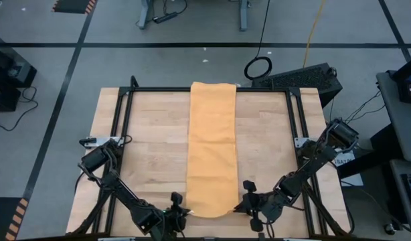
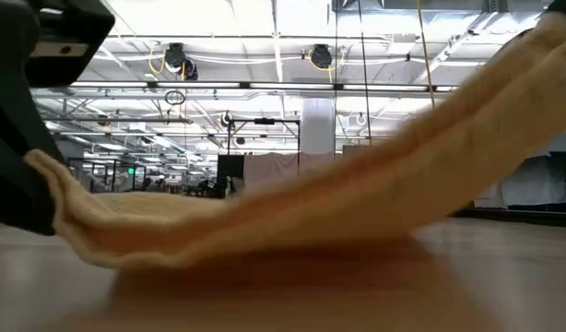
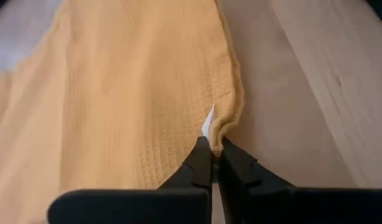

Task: Roll towel
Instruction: Roll the yellow towel

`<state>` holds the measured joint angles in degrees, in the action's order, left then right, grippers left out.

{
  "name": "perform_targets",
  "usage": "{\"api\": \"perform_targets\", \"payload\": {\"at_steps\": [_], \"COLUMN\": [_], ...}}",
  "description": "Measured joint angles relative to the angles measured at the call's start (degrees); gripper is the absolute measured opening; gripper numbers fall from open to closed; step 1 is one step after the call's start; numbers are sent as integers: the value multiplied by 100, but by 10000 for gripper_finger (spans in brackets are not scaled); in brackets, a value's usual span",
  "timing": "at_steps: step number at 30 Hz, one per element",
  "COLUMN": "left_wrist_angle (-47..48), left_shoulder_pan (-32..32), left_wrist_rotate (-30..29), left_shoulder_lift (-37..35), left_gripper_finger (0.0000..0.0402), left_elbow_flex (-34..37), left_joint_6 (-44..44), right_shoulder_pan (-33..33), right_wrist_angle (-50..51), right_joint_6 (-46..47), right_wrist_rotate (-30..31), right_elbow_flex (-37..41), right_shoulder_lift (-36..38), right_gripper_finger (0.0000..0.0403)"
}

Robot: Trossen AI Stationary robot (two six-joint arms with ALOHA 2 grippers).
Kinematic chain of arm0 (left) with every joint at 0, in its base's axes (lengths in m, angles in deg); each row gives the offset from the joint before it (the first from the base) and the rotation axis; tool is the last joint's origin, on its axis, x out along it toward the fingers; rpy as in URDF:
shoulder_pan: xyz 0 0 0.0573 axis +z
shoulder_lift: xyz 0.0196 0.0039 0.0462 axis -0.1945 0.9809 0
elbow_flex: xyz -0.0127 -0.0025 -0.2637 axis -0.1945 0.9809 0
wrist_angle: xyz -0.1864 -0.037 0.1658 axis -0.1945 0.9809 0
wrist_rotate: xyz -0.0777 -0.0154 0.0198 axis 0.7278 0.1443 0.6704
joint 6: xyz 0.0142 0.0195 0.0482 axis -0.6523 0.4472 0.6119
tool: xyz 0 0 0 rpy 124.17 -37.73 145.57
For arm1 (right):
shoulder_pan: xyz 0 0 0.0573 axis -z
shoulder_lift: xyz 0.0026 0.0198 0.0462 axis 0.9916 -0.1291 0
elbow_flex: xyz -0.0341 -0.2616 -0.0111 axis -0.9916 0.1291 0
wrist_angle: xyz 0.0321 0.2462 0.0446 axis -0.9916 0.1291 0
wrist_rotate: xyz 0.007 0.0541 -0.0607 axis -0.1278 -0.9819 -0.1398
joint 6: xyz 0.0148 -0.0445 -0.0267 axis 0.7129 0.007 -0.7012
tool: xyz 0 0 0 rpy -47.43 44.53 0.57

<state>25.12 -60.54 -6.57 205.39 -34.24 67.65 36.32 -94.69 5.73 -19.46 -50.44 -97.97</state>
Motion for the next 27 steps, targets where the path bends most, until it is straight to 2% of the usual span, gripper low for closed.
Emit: {"api": "perform_targets", "payload": {"at_steps": [6,16,27], "left_wrist_angle": [-285,-1748,-1878], "left_shoulder_pan": [-88,-248,16], "left_wrist_rotate": [-20,26,145], "left_shoulder_lift": [-7,-9,-17], "left_gripper_finger": [9,8,7], "left_elbow_flex": [-6,-11,-14], "left_joint_6": [-640,-320,-498], "right_shoulder_pan": [-331,-659,-806], "right_wrist_angle": [71,103,633], "right_joint_6": [249,885,901], "right_wrist_rotate": [164,166,178], "right_elbow_flex": [0,0,0], "right_shoulder_lift": [0,0,-26], "right_gripper_finger": [2,2,2]}}
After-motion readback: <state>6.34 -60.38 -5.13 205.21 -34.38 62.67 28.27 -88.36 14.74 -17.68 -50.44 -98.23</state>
